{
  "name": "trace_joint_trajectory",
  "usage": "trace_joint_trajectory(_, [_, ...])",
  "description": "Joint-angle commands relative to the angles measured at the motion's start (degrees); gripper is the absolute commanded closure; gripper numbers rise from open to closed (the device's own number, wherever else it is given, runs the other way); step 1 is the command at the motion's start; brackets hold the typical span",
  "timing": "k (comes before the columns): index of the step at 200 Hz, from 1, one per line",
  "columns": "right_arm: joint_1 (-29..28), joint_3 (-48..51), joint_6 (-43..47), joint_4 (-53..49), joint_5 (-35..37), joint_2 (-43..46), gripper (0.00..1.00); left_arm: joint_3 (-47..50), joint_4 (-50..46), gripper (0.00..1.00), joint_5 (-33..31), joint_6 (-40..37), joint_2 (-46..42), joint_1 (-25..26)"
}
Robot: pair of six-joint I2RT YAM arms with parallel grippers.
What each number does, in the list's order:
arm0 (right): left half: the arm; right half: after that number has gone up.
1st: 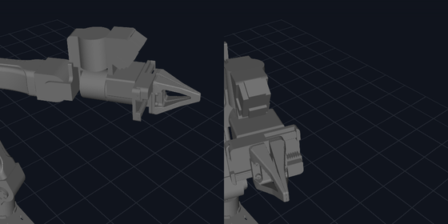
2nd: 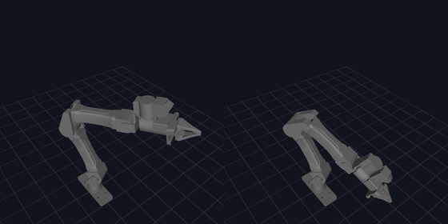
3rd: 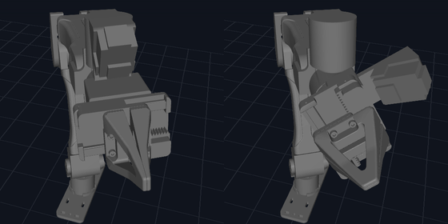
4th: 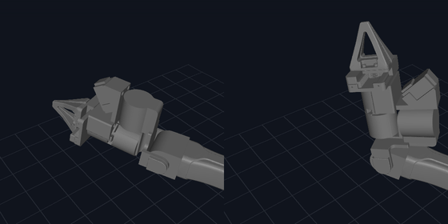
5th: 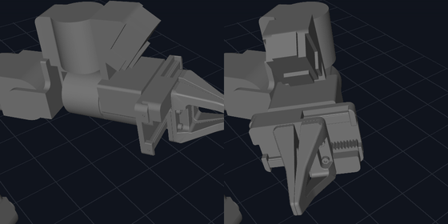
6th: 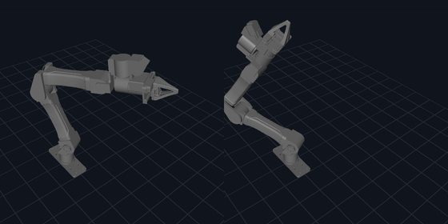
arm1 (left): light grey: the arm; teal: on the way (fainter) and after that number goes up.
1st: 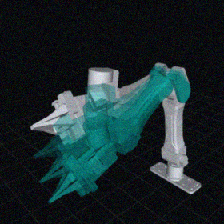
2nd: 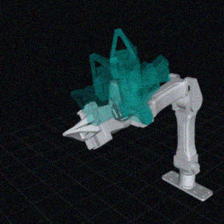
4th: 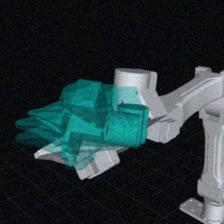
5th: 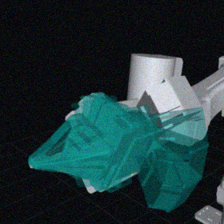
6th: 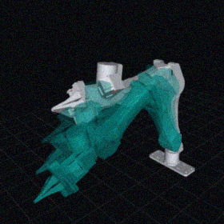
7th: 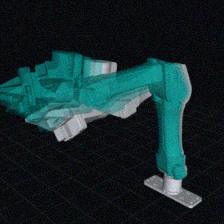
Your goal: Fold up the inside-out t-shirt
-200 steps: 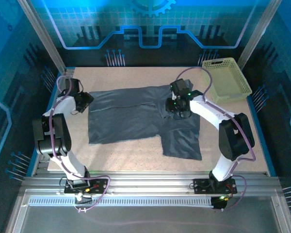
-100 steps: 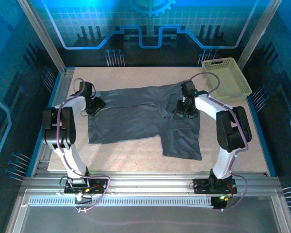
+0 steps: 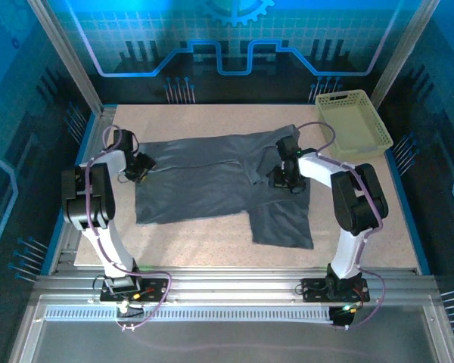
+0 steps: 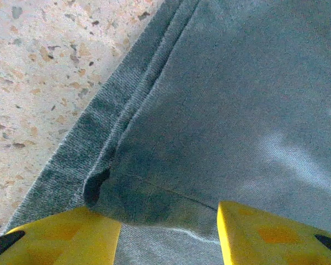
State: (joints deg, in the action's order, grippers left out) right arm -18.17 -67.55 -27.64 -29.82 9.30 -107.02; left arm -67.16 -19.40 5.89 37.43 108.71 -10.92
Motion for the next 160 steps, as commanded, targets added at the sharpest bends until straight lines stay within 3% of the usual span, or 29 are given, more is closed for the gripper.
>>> trace_joint_trajectory(1, [-0.3,2.8,-1.3,-2.7,6.5,4.1,0.96,0.1,-0.6,0.49,0.1,0.5,0.3,-1.4])
trace_joint_trajectory(36, [-0.3,6.0,-3.8,-2.7,10.7,6.8,1.00,0.5,-0.6,0.50,0.0,0.8,0.1,-2.2])
trace_joint_trajectory(101, [-0.9,8.3,-3.8,-0.3,11.8,9.9,0.96,0.7,-0.4,0.49,0.0,0.8,0.0,-2.3])
trace_joint_trajectory(107, [-1.1,8.2,-3.3,0.0,11.7,10.4,0.94,0.7,-0.4,0.50,0.1,0.8,0.0,-2.3])
trace_joint_trajectory(128, [-2.1,6.9,0.1,0.8,10.5,11.8,0.68,0.8,0.0,0.49,0.8,0.9,0.1,-2.3])
trace_joint_trajectory(145, [-3.1,4.5,2.3,0.3,11.3,11.0,0.57,0.8,0.0,0.50,0.8,1.0,0.0,-2.3])
trace_joint_trajectory(160, [-3.3,2.0,2.8,-0.6,10.7,9.1,0.56,0.7,0.0,0.50,0.8,0.9,0.0,-2.3])
